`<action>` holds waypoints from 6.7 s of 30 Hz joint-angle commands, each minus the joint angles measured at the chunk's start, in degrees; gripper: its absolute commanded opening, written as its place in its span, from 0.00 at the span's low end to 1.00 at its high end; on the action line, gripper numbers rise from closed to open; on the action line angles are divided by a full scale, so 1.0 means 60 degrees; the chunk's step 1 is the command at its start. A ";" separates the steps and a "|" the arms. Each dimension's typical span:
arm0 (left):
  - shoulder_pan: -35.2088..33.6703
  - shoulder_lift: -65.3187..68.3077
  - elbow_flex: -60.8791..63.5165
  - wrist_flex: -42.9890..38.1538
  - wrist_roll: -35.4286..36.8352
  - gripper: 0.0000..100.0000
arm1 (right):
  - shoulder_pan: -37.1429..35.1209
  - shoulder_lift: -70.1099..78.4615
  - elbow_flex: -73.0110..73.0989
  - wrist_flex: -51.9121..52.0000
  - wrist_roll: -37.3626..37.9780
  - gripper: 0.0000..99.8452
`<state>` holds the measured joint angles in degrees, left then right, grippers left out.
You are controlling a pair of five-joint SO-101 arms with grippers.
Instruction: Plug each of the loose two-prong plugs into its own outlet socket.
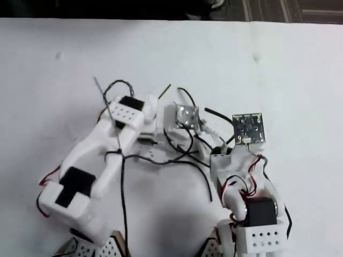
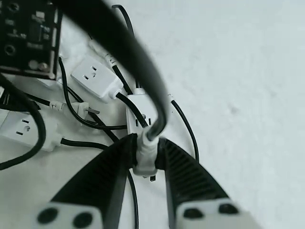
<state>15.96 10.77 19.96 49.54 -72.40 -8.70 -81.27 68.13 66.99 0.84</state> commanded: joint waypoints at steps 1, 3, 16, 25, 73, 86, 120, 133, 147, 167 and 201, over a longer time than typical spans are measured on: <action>-0.0066 0.0286 -0.0293 -0.0132 -0.0117 0.24 | 0.0081 -0.0081 -0.0059 -0.0154 -0.0015 0.02; -0.0081 0.0462 -0.0293 -0.0132 -0.0117 0.20 | 0.0081 -0.0081 -0.0059 -0.0154 -0.0015 0.02; -0.0081 -0.1502 -0.0308 0.1084 -0.0059 0.02 | 0.0081 -0.0081 -0.0059 -0.0139 -0.0015 0.02; -0.0125 -0.3392 -0.0308 0.3429 -0.0044 0.02 | 0.0081 -0.0081 -0.0059 -0.0139 -0.0015 0.02; -0.0813 0.2381 -0.4073 0.3253 0.4337 0.18 | 0.0081 -0.0081 -0.0029 0.0051 -0.0015 0.02; -0.0799 0.1751 -0.3985 0.3282 0.4337 0.02 | 0.0095 -0.0081 -0.0029 0.0066 -0.0015 0.02; -0.1531 -0.1678 -0.2095 0.8498 0.4073 0.02 | 0.0095 -0.0066 -0.0029 0.0066 -0.0015 0.02; -0.1531 -0.1692 0.1172 0.5377 0.5333 0.02 | 0.0037 -0.0066 0.0059 0.0066 -0.0015 0.02; -0.1619 -0.1692 0.1084 0.4747 0.5729 0.19 | 0.0022 -0.0081 0.0190 0.0007 0.0000 0.02; -0.3524 -0.1707 0.0366 0.3238 0.5744 0.24 | 0.0022 -0.0081 0.0190 0.0007 0.0000 0.02; -0.9619 -0.9429 0.5319 0.1084 0.5861 0.24 | -0.7128 0.4154 -0.1245 -0.5648 -0.1333 0.02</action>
<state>-40.13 -44.18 50.81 59.03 -37.93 -50.29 -65.27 64.00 40.53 -6.55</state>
